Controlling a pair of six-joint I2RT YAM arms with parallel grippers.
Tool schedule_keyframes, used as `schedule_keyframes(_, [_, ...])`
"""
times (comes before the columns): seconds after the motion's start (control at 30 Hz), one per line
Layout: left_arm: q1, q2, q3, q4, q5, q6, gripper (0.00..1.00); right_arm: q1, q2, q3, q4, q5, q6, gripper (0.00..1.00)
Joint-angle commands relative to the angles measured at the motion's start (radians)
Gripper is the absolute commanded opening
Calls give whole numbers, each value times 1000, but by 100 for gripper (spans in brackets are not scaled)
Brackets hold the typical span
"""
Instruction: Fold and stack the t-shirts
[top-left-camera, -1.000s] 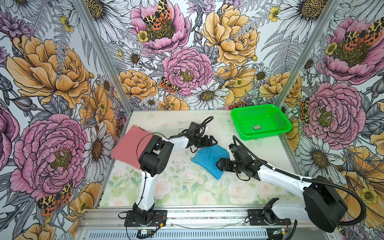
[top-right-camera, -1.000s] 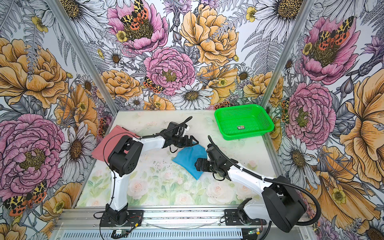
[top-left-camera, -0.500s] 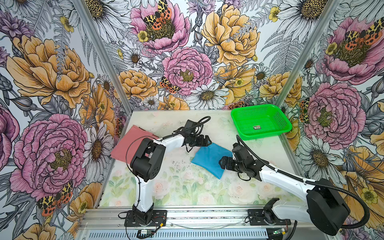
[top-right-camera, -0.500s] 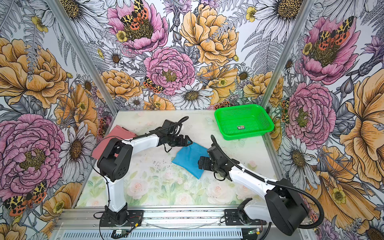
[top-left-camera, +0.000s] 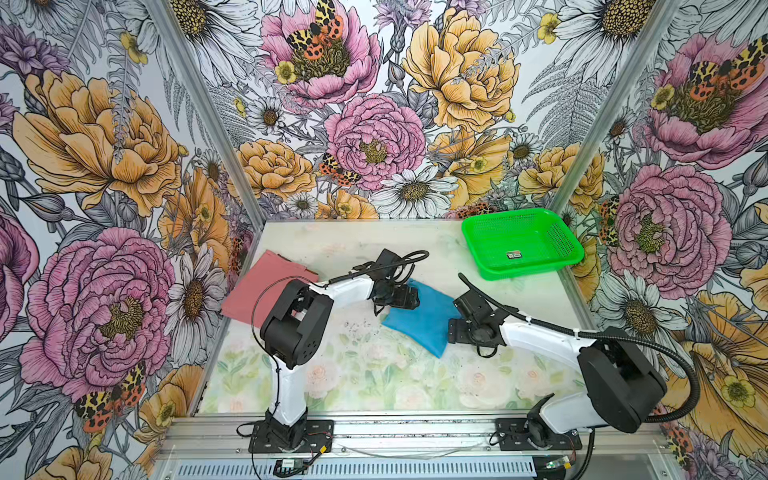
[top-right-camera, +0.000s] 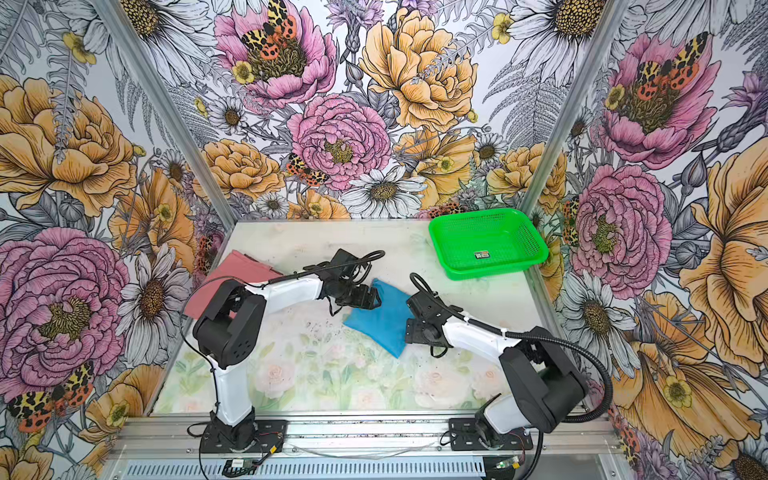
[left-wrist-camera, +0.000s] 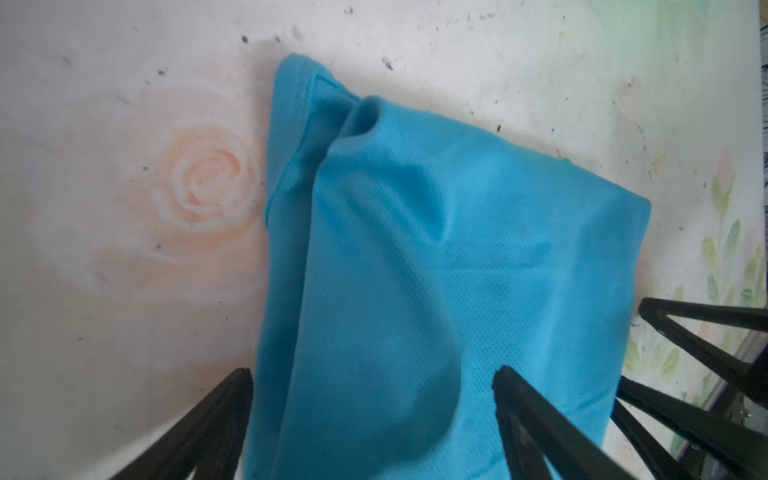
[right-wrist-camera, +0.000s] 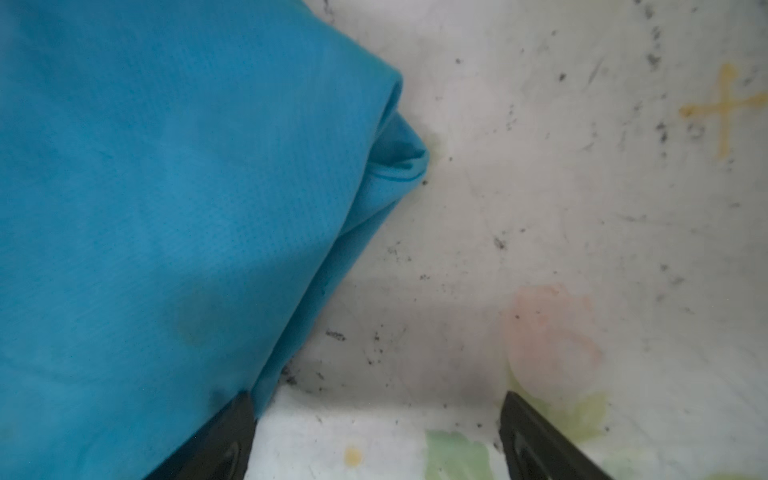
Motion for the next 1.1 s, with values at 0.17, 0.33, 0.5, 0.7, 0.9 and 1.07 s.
schedule_keyframes(0.17, [-59, 49, -4, -37, -45, 3, 96, 2, 141, 92, -24, 25, -62, 94])
schedule_keyframes(0.33, [-106, 59, 0, -40, -21, -20, 99, 3, 187, 128, -21, 11, -74, 94])
schedule_keyframes(0.5, [-134, 84, -5, -41, 8, -50, 99, 2, 193, 137, -21, 10, -84, 95])
schedule_keyframes(0.7, [-175, 120, -5, -47, -3, -87, 99, 2, 196, 140, -20, 8, -88, 95])
schedule_keyframes(0.9, [-195, 173, -10, -52, -85, -150, 77, 2, 183, 140, -16, 6, -93, 95])
schedule_keyframes(1.07, [-230, 185, -18, -50, -186, -171, 44, 0, 166, 132, -16, 8, -92, 95])
